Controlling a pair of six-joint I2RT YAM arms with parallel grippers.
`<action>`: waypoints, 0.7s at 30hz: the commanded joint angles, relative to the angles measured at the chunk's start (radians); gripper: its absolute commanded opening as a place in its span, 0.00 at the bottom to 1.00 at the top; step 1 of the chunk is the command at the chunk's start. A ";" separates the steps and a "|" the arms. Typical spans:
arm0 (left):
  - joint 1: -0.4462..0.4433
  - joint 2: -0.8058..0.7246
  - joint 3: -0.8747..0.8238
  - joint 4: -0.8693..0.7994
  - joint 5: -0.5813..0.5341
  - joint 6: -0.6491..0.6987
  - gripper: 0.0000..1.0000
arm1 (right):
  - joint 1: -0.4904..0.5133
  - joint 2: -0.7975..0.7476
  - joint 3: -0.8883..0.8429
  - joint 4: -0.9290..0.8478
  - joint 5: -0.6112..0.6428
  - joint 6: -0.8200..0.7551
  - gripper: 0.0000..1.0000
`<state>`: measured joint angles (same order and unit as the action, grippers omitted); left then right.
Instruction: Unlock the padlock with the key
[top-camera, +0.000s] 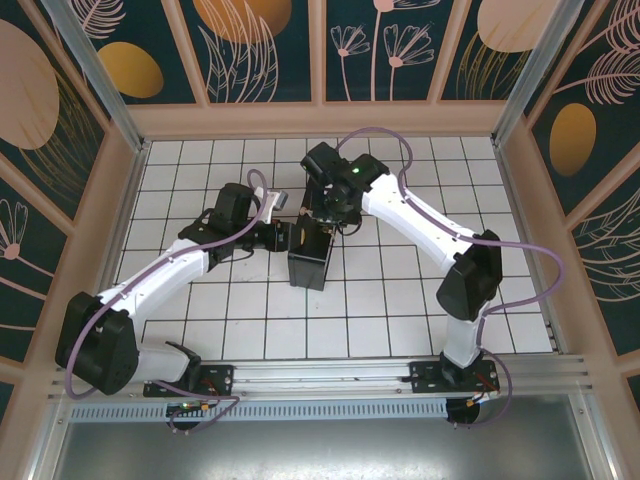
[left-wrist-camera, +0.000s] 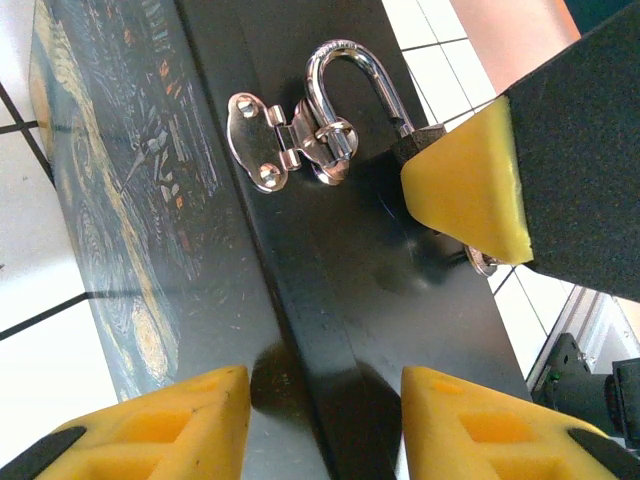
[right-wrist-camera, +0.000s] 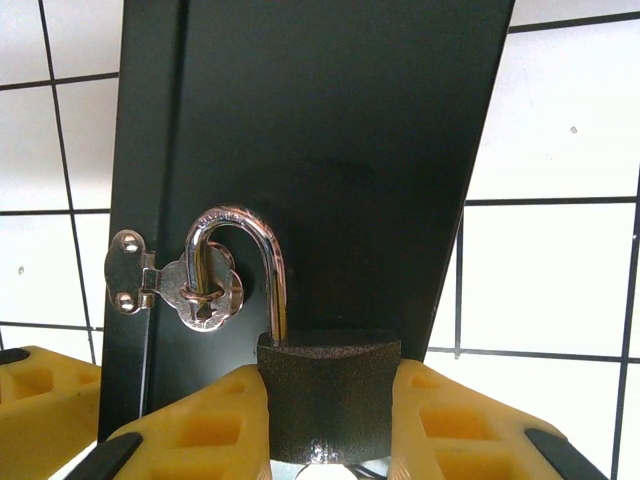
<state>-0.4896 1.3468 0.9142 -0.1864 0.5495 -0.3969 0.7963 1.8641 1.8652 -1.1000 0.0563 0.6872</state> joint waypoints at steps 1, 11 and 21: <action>-0.029 0.032 -0.030 -0.031 -0.003 -0.018 0.43 | 0.001 0.048 0.040 -0.021 0.050 0.001 0.00; -0.064 0.042 -0.030 0.008 0.038 -0.043 0.40 | 0.006 0.160 0.212 -0.050 0.054 -0.010 0.00; -0.001 0.030 -0.024 -0.061 -0.085 -0.024 0.43 | -0.097 0.028 0.038 0.049 0.095 -0.037 0.00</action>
<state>-0.5152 1.3586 0.9024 -0.1322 0.5304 -0.4488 0.7597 1.9312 1.9541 -1.1156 0.0975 0.6628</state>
